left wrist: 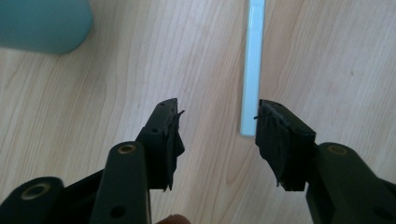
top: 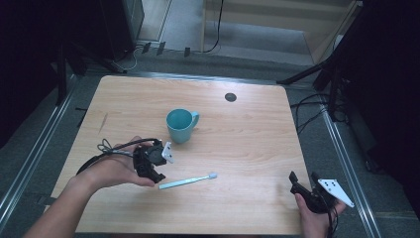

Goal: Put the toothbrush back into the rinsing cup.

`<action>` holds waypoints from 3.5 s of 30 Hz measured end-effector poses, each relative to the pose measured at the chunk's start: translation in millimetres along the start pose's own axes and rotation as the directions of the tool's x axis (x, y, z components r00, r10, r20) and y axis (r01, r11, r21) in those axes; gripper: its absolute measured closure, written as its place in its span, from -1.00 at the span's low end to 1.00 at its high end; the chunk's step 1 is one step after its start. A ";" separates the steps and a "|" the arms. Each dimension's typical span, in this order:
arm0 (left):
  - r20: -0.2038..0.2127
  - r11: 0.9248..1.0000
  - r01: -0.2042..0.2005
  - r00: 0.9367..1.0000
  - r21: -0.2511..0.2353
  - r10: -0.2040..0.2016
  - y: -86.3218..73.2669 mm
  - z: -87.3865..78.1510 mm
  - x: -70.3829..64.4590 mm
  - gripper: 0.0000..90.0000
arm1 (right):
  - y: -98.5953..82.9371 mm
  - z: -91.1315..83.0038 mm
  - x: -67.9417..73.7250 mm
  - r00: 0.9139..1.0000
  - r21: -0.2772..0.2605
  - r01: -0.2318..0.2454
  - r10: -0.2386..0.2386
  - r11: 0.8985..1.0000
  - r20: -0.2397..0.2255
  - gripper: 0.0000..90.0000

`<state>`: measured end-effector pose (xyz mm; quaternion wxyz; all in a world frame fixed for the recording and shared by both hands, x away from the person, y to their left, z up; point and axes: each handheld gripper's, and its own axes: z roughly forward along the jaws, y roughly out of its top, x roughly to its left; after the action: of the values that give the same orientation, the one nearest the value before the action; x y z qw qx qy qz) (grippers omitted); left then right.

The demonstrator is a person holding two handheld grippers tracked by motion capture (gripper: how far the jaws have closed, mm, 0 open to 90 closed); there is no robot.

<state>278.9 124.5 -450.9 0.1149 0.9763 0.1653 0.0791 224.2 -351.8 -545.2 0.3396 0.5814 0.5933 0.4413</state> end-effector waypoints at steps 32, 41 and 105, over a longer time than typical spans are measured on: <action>0.089 0.978 -0.095 0.993 0.187 0.080 70.9 72.2 -22.7 0.67 | 0.4 0.6 -1.5 1.000 0.001 -0.015 0.015 1.000 -0.017 -0.57; 0.076 0.977 -0.083 0.995 0.197 0.069 78.3 74.5 -25.0 0.73 | 0.4 0.5 -2.2 1.000 0.000 -0.023 0.023 1.000 -0.021 -0.57; 0.064 0.211 0.303 0.695 -0.930 -0.716 5.6 -31.8 67.6 0.79 | 0.1 -0.1 -1.4 1.000 -0.008 -0.025 0.025 1.000 -0.007 -0.59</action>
<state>337.6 148.7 -411.0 0.5978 0.6030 0.4354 0.2990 224.3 -353.2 -545.2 0.3345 0.5858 0.5855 0.4497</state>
